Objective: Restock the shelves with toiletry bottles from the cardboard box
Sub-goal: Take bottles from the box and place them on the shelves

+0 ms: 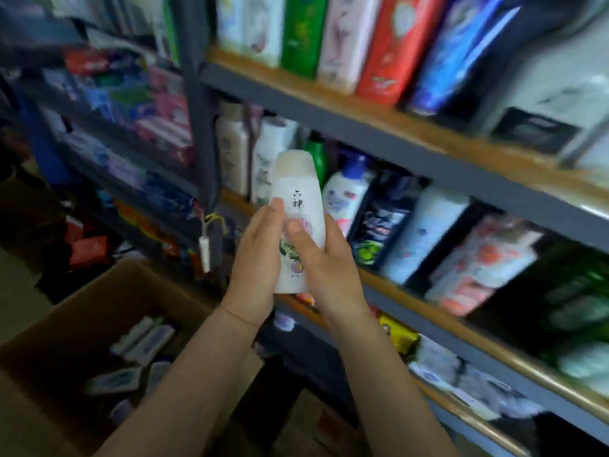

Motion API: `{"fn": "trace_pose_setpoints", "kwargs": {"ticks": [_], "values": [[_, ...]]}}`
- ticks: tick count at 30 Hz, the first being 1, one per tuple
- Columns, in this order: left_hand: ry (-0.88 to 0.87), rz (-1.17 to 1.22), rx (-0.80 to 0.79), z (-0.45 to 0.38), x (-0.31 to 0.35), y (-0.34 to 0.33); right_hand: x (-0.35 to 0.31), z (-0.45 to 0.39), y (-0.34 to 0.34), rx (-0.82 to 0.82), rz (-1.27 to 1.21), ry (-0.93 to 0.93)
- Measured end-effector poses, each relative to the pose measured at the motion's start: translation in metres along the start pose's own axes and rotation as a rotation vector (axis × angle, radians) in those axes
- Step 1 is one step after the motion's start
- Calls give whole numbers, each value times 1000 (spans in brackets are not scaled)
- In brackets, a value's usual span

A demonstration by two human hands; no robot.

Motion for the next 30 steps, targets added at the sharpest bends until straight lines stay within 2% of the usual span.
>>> {"fn": "trace_pose_setpoints", "kwargs": {"ticks": [3, 6, 9, 13, 16, 19, 25, 30], "values": [[-157, -72, -207, 28, 23, -81, -42, 24, 70, 40, 70, 145], [-295, -127, -447, 55, 39, -153, -79, 48, 142, 157, 44, 291], [-491, -167, -558, 75, 51, -210, -112, 74, 208, 282, 78, 428], [-843, -501, -547, 81, 45, -258, -153, 100, 277, 413, 155, 562], [-965, -787, -493, 76, 28, -275, -173, 101, 305, 459, 220, 637], [-1042, -958, -423, 76, 17, -276, -179, 89, 321, 471, 262, 624], [-1086, -978, -378, 77, 15, -276, -177, 61, 323, 452, 348, 465], [-1098, -974, -373, 75, 15, -276, -179, 45, 330, 525, 459, 368]]}}
Point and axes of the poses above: each hand's wrist, its own z-axis away from the middle knuckle, its own y-axis out of the back of the hand, x = y × z, the point moved 5 cm from there along -z, towards the middle knuckle, and after that the axes turned 5 degrees about z, right-handed, at the moved point
